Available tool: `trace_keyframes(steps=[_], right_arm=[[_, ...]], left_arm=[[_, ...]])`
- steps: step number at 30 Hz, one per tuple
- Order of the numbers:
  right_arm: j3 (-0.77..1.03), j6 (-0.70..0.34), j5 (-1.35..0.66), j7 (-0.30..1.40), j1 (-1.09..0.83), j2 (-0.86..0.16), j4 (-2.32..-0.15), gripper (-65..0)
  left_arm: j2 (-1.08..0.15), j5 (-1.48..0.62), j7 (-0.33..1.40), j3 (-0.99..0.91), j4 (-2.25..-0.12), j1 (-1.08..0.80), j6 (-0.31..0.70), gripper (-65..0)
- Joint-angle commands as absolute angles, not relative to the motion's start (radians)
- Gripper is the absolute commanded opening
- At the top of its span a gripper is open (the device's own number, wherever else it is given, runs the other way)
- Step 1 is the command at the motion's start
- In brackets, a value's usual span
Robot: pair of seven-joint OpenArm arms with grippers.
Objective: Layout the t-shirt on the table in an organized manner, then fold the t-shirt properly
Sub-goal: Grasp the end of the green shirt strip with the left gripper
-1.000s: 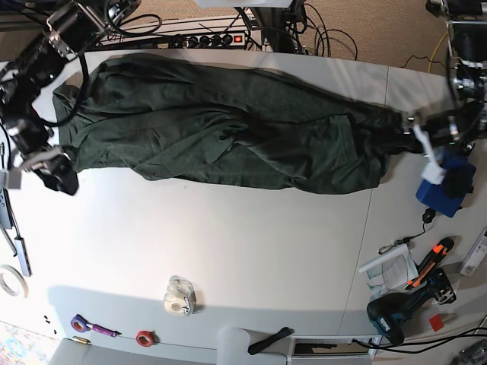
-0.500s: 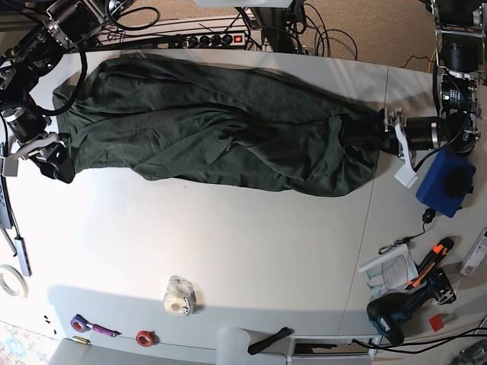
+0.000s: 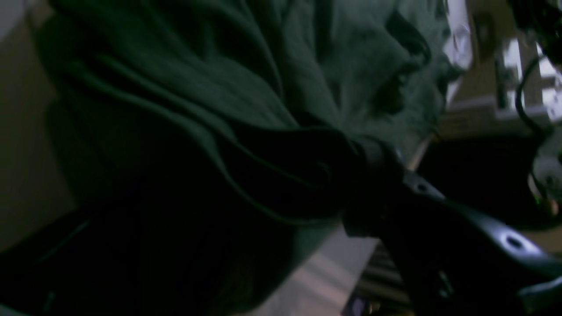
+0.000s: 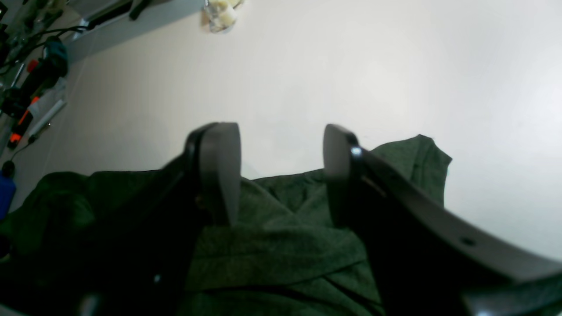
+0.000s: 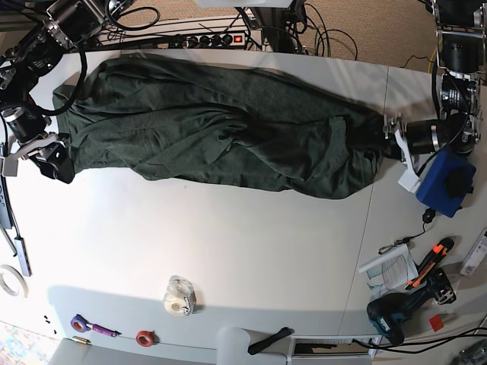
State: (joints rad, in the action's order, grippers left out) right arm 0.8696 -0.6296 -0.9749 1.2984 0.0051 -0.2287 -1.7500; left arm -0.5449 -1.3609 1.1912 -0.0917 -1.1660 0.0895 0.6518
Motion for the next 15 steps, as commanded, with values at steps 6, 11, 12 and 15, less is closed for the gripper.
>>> trace_keyframes(steps=[6, 11, 12, 15], right_arm=[[0.871, -0.637, -1.002, 1.28, 0.016, -0.246, -1.768, -35.3], [0.871, -0.637, -1.002, 1.284, 0.016, -0.246, -1.768, -35.3], [0.871, -0.636, -1.002, 1.284, 0.016, -0.246, -1.768, -35.3], [0.871, -0.637, -1.002, 1.284, 0.016, -0.246, -1.768, -35.3]], left_arm=[[-0.524, -1.271, 1.195, -0.094, -1.175, 0.099, 0.59, -22.5], [-0.515, -1.239, 1.195, -0.094, -1.175, 0.099, 0.572, -27.6], [-0.514, -1.231, 1.192, -0.094, -1.175, 0.099, 0.572, -31.5], [-0.511, -1.222, 1.182, -0.094, -1.175, 0.1, 0.574, -50.0]])
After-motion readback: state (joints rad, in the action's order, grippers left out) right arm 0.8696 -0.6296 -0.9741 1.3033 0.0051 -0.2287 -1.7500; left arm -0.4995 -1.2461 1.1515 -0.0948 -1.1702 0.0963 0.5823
